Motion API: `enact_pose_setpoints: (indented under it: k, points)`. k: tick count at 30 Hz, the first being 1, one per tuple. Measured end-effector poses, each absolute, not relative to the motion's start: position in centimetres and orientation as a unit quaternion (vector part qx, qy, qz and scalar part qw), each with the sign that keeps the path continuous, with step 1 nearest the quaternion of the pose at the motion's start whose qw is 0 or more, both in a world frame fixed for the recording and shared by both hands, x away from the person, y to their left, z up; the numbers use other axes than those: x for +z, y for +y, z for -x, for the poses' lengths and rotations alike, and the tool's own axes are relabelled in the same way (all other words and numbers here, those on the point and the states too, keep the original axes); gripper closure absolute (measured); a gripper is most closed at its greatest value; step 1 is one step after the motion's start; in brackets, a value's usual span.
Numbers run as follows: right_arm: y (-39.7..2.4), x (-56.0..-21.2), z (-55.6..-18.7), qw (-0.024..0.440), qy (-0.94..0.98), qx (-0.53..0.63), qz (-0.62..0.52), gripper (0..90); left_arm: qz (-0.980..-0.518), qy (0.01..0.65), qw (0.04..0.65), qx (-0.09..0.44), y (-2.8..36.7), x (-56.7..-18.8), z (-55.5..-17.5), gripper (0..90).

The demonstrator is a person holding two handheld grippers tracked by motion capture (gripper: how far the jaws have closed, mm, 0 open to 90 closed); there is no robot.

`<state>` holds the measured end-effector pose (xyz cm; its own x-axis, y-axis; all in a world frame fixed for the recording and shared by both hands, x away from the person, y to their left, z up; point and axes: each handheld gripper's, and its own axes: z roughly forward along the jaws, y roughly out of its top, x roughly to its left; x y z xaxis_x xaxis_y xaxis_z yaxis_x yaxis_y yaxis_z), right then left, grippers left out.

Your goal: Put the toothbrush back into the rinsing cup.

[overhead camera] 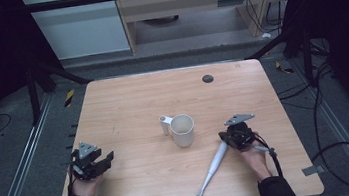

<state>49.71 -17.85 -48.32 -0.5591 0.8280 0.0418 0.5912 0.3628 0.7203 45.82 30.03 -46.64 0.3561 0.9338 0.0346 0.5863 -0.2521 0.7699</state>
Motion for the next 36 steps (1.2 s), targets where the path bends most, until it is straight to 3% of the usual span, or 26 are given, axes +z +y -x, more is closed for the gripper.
enact_pose_setpoints:
  k: [36]
  points:
    - [-20.3, -47.9, -45.9, 0.169, 0.819, 0.33, -0.438, 88.7, -0.746, 0.509, 0.345, 0.256, 30.1, -46.5, -45.7, 47.8]
